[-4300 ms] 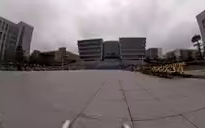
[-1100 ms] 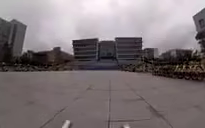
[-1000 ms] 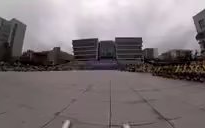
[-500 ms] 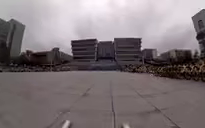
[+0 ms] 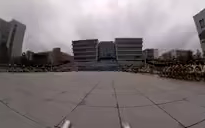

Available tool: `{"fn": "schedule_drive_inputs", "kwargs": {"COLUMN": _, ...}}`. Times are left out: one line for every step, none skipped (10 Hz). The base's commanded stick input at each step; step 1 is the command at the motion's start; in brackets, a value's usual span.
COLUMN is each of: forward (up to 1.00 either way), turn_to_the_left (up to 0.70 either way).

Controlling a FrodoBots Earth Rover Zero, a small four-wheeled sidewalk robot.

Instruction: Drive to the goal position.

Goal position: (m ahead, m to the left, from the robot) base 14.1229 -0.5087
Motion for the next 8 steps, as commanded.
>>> {"fn": "schedule_drive_inputs", "kwargs": {"forward": 1.00, "turn_to_the_left": 0.00}}
{"fn": "schedule_drive_inputs", "kwargs": {"forward": 1.00, "turn_to_the_left": 0.00}}
{"fn": "schedule_drive_inputs", "kwargs": {"forward": 1.00, "turn_to_the_left": -0.01}}
{"fn": "schedule_drive_inputs", "kwargs": {"forward": 1.00, "turn_to_the_left": -0.07}}
{"fn": "schedule_drive_inputs", "kwargs": {"forward": 1.00, "turn_to_the_left": -0.17}}
{"fn": "schedule_drive_inputs", "kwargs": {"forward": 1.00, "turn_to_the_left": -0.40}}
{"fn": "schedule_drive_inputs", "kwargs": {"forward": 1.00, "turn_to_the_left": -0.39}}
{"fn": "schedule_drive_inputs", "kwargs": {"forward": 1.00, "turn_to_the_left": -0.26}}
